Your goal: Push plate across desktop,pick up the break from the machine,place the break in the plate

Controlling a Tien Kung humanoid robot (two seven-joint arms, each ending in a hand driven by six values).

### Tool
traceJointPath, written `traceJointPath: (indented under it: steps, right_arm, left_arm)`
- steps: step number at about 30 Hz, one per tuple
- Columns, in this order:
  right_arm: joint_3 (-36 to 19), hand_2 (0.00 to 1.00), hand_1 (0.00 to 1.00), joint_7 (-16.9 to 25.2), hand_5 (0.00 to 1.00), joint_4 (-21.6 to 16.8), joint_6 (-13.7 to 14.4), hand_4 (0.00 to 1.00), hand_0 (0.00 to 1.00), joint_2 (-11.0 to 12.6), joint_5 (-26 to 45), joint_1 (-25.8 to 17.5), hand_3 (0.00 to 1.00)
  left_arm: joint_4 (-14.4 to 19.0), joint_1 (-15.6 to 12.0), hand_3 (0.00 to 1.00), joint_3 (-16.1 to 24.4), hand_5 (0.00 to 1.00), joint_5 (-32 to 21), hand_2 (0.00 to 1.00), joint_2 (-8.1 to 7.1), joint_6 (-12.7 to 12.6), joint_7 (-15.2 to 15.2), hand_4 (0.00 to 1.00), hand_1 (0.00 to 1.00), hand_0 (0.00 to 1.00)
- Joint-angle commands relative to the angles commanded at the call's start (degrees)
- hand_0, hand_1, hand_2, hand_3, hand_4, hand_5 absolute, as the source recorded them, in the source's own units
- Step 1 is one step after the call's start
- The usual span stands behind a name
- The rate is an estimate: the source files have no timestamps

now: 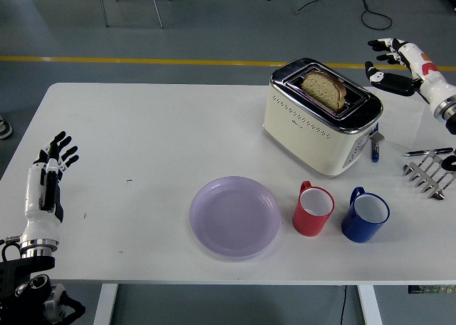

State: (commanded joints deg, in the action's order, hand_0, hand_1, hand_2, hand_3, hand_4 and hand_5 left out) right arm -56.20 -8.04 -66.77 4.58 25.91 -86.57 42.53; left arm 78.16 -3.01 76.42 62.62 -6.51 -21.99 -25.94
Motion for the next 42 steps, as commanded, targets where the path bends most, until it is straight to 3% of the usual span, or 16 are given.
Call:
traceJointPath:
  steps: [1, 2, 6, 13, 15, 19, 20, 25, 26, 31, 32, 37, 38, 42]
  right_arm:
    - [1.81, 0.896, 0.84, -0.79, 0.383, 1.16, -0.72, 0.671, 0.918, -0.35, -1.9, 1.85, 0.89]
    - [2.57, 0.934, 0.863, -0.99, 0.393, 1.49, -0.9, 0.744, 0.945, -0.44, -2.75, 2.64, 0.917]
    - [6.26, 0.934, 0.863, -2.15, 0.393, 4.37, -2.38, 0.744, 0.945, -2.24, -5.13, 6.82, 0.917]
    - [11.65, 0.942, 0.872, -3.06, 0.387, 10.97, -3.95, 0.771, 0.953, -7.52, -7.1, 13.78, 0.928]
    - [13.14, 0.908, 0.871, -3.4, 0.385, 14.25, -4.73, 0.786, 0.954, -9.89, -6.71, 16.25, 0.92]
    - [14.54, 0.908, 0.871, -3.8, 0.385, 18.57, -4.95, 0.786, 0.954, -12.37, -6.61, 18.97, 0.92]
    - [15.42, 0.862, 0.852, -3.99, 0.385, 20.4, -5.18, 0.792, 0.944, -13.35, -6.13, 19.98, 0.897]
    - [17.84, 0.862, 0.852, -4.62, 0.385, 26.48, -5.63, 0.792, 0.944, -15.98, -6.39, 22.28, 0.897]
    - [18.54, 0.804, 0.814, -4.84, 0.394, 27.95, -6.02, 0.801, 0.904, -16.72, -6.33, 23.08, 0.871]
    - [21.16, 0.804, 0.814, -5.57, 0.394, 32.01, -7.32, 0.801, 0.904, -18.72, -5.53, 25.2, 0.871]
    - [22.06, 0.749, 0.776, -5.72, 0.4, 33.4, -7.44, 0.804, 0.86, -19.25, -5.28, 25.71, 0.84]
    - [25.6, 0.749, 0.776, -6.32, 0.4, 38.58, -7.27, 0.804, 0.86, -21.45, -4.88, 27.53, 0.84]
    - [26.28, 0.656, 0.707, -6.42, 0.4, 39.42, -7.13, 0.801, 0.765, -21.82, -4.83, 27.82, 0.798]
    - [28.88, 0.656, 0.707, -6.67, 0.4, 41.87, -6.16, 0.801, 0.765, -22.97, -4.23, 28.71, 0.798]
  left_arm:
    - [-0.02, 0.06, 0.871, -0.01, 0.99, 0.01, 0.883, 0.2, -0.07, -0.05, 0.542, 0.813, 0.767]
    - [-0.03, 0.08, 0.869, -0.01, 0.975, 0.02, 0.884, 0.25, -0.08, -0.06, 0.538, 0.814, 0.766]
    - [-0.28, 0.02, 0.869, 0.05, 0.975, -0.07, 0.884, 0.46, -0.04, -0.01, 0.538, 0.814, 0.766]
    - [-0.34, 0.37, 0.87, 0.1, 0.935, -0.29, 0.887, 0.18, 0.0, 0.05, 0.522, 0.814, 0.766]
    - [-0.34, 0.89, 0.87, 0.17, 0.929, -0.4, 0.889, 0.27, 0.02, 0.13, 0.518, 0.812, 0.765]
    - [-0.38, 1.57, 0.87, 0.19, 0.929, -0.46, 0.889, 0.58, 0.04, 0.15, 0.518, 0.812, 0.765]
    - [-0.49, 1.64, 0.869, 0.15, 0.926, -0.48, 0.89, 0.72, 0.03, 0.25, 0.516, 0.81, 0.763]
    - [-0.59, 1.41, 0.869, -0.12, 0.926, -0.59, 0.89, 0.73, 0.05, 0.29, 0.516, 0.81, 0.763]
    - [-0.61, 1.56, 0.869, -0.01, 0.919, -0.63, 0.891, 0.63, 0.05, 0.32, 0.515, 0.81, 0.763]
    - [-0.56, 1.85, 0.869, 0.39, 0.919, -0.71, 0.891, 0.55, 0.0, 0.3, 0.515, 0.81, 0.763]
    - [-0.57, 1.9, 0.869, 0.43, 0.918, -0.72, 0.891, 0.58, 0.01, 0.3, 0.518, 0.81, 0.761]
    - [-0.68, 2.19, 0.869, 0.15, 0.918, -0.92, 0.891, 0.75, 0.03, 0.3, 0.518, 0.81, 0.761]
    - [-0.71, 2.22, 0.869, 0.19, 0.915, -0.96, 0.89, 0.77, 0.01, 0.29, 0.517, 0.808, 0.761]
    - [-0.81, 2.28, 0.869, 0.27, 0.915, -1.08, 0.89, 0.76, -0.07, 0.2, 0.517, 0.808, 0.761]
